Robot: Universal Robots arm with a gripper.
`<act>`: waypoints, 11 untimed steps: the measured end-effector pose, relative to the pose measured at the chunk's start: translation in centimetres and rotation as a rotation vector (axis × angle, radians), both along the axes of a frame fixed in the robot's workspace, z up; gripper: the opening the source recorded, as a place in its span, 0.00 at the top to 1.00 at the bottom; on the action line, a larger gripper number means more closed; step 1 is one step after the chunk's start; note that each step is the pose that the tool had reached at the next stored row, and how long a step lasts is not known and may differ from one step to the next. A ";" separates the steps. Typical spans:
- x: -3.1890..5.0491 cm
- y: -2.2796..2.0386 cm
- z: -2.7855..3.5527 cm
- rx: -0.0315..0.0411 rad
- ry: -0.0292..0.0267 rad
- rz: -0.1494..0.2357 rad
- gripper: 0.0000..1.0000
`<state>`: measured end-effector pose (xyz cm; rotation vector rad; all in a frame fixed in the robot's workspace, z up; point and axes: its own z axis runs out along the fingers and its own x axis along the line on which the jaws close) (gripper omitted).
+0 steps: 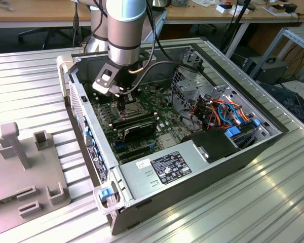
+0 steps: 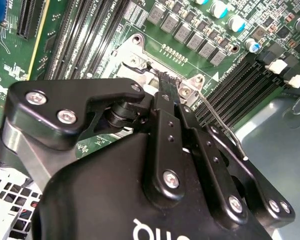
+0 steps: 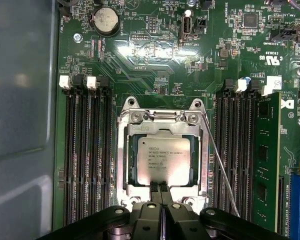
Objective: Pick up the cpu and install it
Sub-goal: 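Close the cpu cover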
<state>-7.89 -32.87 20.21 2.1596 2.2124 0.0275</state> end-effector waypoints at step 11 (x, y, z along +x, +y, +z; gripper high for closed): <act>-0.03 0.00 1.53 0.0003 -0.0006 0.000 0.89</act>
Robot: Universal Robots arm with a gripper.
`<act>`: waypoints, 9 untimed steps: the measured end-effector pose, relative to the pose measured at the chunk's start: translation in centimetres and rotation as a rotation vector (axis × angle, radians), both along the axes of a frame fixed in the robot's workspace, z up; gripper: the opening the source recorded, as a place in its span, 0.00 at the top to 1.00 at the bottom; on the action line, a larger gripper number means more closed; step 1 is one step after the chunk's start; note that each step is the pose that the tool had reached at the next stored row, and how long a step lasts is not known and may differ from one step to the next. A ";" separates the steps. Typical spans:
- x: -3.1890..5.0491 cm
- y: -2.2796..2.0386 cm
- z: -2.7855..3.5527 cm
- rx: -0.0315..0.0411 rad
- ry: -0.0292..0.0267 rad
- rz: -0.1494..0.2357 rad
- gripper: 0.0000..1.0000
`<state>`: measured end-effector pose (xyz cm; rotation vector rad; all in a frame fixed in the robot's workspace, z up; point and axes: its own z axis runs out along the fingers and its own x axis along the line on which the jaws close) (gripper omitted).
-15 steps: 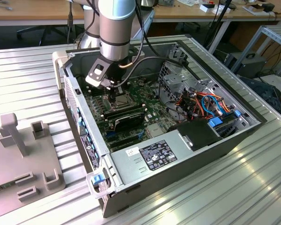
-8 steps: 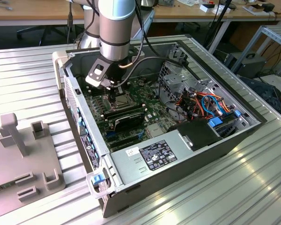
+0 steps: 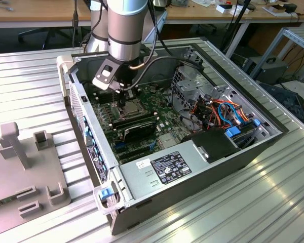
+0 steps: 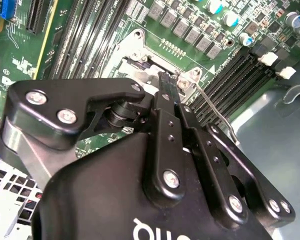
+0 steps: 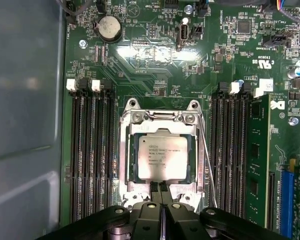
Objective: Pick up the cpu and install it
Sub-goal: 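Close the cpu cover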
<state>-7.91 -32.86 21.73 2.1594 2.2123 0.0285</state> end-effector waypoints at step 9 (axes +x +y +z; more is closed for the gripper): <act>-0.64 0.00 -0.66 -0.0001 -0.0017 0.000 0.89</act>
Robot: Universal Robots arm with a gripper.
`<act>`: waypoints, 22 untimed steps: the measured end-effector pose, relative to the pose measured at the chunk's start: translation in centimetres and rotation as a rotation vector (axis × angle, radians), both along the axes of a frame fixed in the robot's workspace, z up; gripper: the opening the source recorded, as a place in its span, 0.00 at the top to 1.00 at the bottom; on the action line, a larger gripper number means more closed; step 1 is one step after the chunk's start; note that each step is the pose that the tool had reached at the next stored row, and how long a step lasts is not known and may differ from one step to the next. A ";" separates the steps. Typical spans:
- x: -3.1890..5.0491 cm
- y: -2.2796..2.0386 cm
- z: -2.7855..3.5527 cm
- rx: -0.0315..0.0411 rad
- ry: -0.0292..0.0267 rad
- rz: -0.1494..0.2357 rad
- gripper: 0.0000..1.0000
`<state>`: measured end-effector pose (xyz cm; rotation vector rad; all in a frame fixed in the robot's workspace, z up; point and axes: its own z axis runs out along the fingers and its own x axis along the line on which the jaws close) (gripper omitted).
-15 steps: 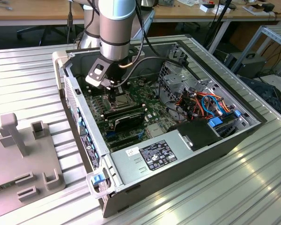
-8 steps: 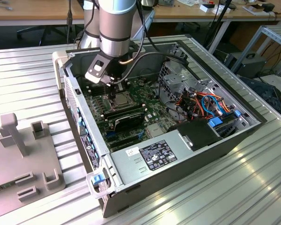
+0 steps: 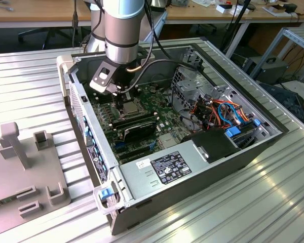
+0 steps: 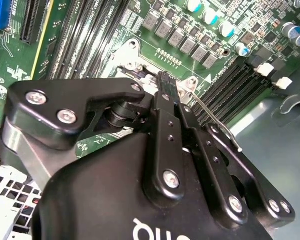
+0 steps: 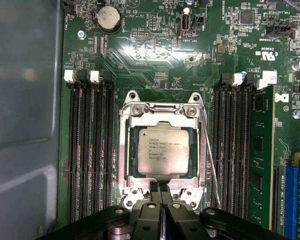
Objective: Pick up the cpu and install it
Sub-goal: 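Close the cpu cover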
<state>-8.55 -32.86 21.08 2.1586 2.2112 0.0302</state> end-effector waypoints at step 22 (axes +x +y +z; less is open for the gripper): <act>-0.01 0.00 -0.83 -0.0002 0.0002 0.000 0.89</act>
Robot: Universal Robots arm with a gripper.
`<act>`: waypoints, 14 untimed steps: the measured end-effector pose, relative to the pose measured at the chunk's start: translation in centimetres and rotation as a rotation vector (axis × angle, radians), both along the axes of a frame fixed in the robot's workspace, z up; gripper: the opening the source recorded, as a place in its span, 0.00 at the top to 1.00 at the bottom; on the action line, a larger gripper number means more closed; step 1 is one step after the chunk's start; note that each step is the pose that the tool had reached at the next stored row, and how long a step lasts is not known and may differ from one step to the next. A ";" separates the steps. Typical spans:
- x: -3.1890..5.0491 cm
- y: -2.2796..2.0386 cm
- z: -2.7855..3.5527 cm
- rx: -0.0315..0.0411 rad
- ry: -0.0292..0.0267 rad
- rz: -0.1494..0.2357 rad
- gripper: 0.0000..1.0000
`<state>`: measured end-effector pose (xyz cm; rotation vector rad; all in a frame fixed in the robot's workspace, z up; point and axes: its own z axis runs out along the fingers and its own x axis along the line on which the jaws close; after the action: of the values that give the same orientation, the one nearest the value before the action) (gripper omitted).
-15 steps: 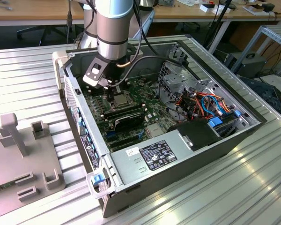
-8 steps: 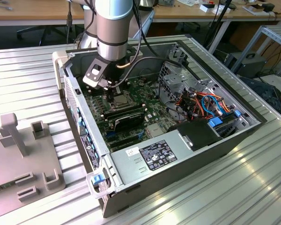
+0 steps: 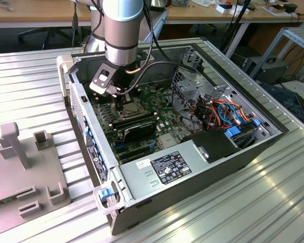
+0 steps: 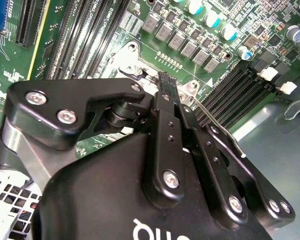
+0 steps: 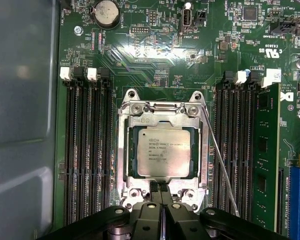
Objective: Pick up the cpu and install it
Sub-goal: 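Close the cpu cover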
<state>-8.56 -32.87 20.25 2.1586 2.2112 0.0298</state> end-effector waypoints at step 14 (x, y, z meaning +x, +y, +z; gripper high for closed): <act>0.01 0.01 1.56 0.0004 -0.0004 0.000 0.89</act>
<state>-8.55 -32.86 21.81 2.1586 2.2112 0.0307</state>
